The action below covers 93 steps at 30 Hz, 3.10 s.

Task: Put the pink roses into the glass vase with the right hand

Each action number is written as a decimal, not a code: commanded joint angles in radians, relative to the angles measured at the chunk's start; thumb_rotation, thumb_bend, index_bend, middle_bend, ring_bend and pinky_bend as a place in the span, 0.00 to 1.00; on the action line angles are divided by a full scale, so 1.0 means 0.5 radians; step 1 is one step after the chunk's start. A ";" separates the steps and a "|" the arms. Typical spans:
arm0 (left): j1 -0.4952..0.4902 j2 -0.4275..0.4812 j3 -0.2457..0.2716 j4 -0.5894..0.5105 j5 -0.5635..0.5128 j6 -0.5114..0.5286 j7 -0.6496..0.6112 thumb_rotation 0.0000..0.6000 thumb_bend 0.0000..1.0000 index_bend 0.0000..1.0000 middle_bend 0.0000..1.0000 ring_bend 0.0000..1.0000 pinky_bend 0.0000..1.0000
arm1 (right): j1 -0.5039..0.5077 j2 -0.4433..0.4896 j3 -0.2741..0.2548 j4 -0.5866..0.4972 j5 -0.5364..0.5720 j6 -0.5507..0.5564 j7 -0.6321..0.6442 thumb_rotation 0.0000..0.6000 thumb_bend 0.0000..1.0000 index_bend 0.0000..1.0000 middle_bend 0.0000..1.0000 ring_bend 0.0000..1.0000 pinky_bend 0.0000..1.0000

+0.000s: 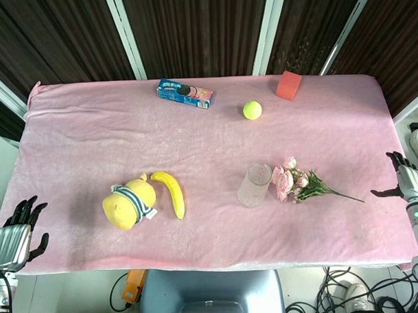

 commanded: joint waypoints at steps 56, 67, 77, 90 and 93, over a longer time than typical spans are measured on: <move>0.000 0.003 0.015 -0.014 0.004 -0.002 0.018 1.00 0.44 0.17 0.03 0.00 0.27 | 0.277 0.338 -0.073 -1.154 -0.262 0.352 -0.106 1.00 0.15 0.00 0.00 0.00 0.19; -0.001 0.009 0.017 -0.015 0.011 -0.004 0.006 1.00 0.44 0.17 0.04 0.00 0.27 | 0.434 0.109 -0.068 -1.006 -0.164 0.077 -0.254 1.00 0.15 0.00 0.00 0.00 0.21; 0.012 0.035 0.011 -0.021 0.013 0.016 -0.049 1.00 0.44 0.17 0.04 0.00 0.27 | 0.416 -0.151 -0.053 -0.743 -0.145 0.233 -0.453 1.00 0.25 0.43 0.42 0.47 0.76; 0.008 0.038 0.011 -0.021 0.012 0.001 -0.062 1.00 0.44 0.17 0.04 0.00 0.27 | 0.258 -0.192 0.181 -0.770 -0.004 0.850 -0.874 1.00 0.48 0.78 0.63 0.67 0.99; 0.008 0.040 0.012 -0.025 0.012 0.000 -0.062 1.00 0.44 0.17 0.04 0.00 0.27 | 0.229 -0.131 0.243 -0.871 0.003 0.998 -0.879 1.00 0.48 0.78 0.63 0.67 0.99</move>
